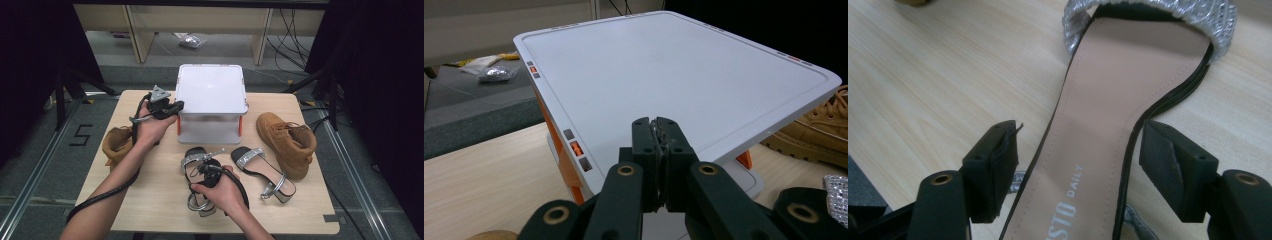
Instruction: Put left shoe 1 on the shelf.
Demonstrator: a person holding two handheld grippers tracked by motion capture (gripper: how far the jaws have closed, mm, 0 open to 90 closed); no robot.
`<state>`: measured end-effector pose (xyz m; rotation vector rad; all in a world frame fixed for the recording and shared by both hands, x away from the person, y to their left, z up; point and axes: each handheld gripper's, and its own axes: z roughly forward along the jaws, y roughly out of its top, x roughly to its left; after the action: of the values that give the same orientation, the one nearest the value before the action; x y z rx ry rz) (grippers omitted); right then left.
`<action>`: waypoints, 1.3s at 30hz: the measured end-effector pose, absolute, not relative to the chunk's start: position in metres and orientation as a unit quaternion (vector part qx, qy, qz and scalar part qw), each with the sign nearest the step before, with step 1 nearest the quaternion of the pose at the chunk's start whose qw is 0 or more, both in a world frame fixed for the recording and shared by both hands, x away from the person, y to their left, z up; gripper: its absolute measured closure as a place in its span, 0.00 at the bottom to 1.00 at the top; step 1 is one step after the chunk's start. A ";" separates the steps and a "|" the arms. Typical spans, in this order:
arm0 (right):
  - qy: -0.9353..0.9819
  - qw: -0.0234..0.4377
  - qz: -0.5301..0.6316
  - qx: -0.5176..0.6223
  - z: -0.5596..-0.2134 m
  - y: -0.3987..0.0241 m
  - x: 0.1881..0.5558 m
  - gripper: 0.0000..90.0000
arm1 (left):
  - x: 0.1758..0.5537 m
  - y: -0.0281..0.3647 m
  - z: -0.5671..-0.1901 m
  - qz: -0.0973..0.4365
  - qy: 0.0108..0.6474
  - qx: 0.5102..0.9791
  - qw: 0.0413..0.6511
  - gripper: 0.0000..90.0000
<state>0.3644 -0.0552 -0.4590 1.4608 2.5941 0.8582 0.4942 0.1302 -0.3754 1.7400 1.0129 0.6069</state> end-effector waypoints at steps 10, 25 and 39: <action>0.838 0.019 0.242 0.488 -0.466 -0.049 0.368 0.35 | 0.500 0.128 -0.383 0.247 0.425 0.719 0.491 0.94; 0.852 0.001 0.186 0.488 -0.473 -0.040 0.380 0.38 | 0.502 0.123 -0.381 0.243 0.428 0.723 0.485 0.96; 0.895 0.020 0.151 0.419 -0.458 -0.061 0.382 0.41 | 0.503 0.125 -0.381 0.239 0.425 0.725 0.486 0.97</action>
<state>0.3823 -0.0613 -0.4583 1.2996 2.7781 0.4674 0.5033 0.1249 -0.3809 1.7654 1.0345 0.5815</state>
